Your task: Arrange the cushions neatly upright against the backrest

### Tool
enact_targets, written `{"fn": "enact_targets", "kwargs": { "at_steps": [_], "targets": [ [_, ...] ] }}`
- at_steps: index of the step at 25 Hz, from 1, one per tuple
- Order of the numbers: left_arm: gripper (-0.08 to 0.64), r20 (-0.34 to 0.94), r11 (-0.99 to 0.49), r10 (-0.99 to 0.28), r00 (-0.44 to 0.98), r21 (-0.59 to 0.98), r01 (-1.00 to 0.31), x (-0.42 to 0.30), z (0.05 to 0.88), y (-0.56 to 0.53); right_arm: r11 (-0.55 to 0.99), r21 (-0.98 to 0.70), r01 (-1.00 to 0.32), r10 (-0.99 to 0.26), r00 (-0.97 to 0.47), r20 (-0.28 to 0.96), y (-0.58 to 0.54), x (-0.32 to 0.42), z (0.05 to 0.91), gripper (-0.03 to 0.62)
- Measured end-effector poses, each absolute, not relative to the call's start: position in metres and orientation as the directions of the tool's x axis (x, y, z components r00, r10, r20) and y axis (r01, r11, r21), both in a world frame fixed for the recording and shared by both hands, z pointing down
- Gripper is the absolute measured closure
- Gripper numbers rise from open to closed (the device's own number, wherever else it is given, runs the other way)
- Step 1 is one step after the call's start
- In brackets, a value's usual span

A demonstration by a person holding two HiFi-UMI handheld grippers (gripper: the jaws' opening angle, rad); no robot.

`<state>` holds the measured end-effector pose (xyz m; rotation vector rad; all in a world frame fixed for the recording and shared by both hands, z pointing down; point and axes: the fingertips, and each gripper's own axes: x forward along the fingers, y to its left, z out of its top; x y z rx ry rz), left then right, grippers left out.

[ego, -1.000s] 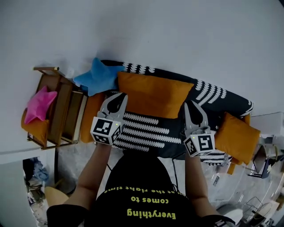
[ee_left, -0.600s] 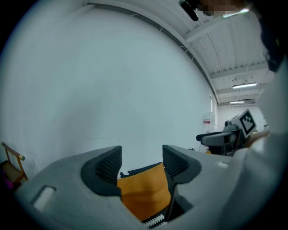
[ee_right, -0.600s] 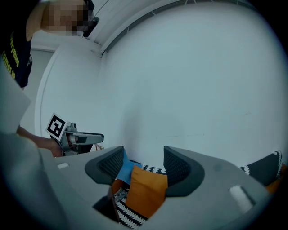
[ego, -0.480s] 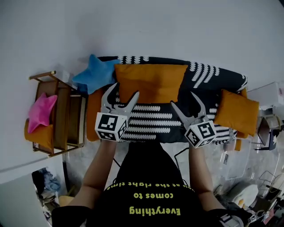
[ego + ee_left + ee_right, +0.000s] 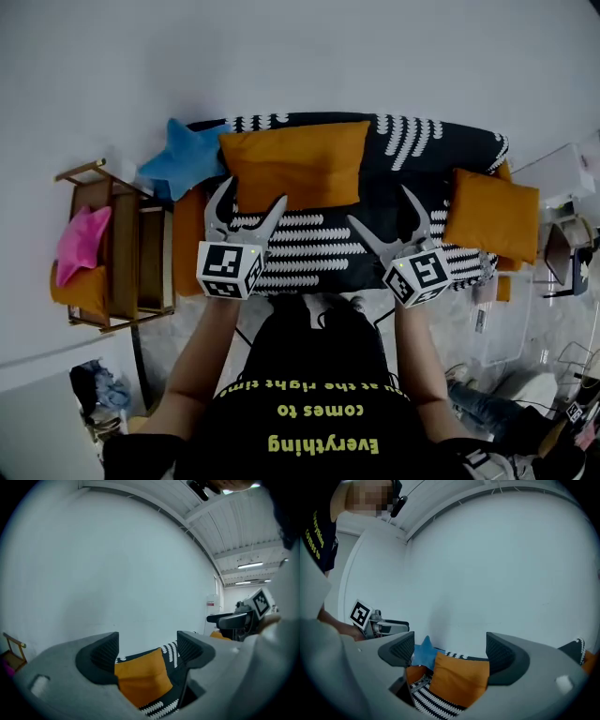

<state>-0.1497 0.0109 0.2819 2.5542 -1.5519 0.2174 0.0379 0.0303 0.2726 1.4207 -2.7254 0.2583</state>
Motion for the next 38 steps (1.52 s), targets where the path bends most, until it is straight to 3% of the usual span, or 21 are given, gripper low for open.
{"fn": "enact_targets", "kwargs": {
  "at_steps": [7,16,27,38],
  "targets": [
    [0.170,0.207,-0.356,-0.910,0.358,0.048,-0.933,-0.080,0.284,0.049,0.669,-0.116,-0.735,-0.724,-0.679,0.125,0.062,0.096,0.275,0.114],
    [0.170,0.199,-0.362,-0.910,0.364,0.045,-0.931,0.048,0.283,0.082,0.680,-0.100,-0.726,-0.715,-0.687,0.126,0.095,0.206,0.269,0.112],
    [0.170,0.214,-0.507,-0.834,0.508,0.063,-0.860,0.147,0.287,0.067,0.413,-0.127,-0.902,-0.894,-0.428,0.133,0.102,0.336,0.279,0.103],
    [0.170,0.162,-0.702,-0.689,0.706,0.096,-0.706,0.255,0.282,0.002,0.160,-0.065,-0.985,-0.975,-0.168,0.147,0.081,0.418,0.266,0.103]
  ]
}}
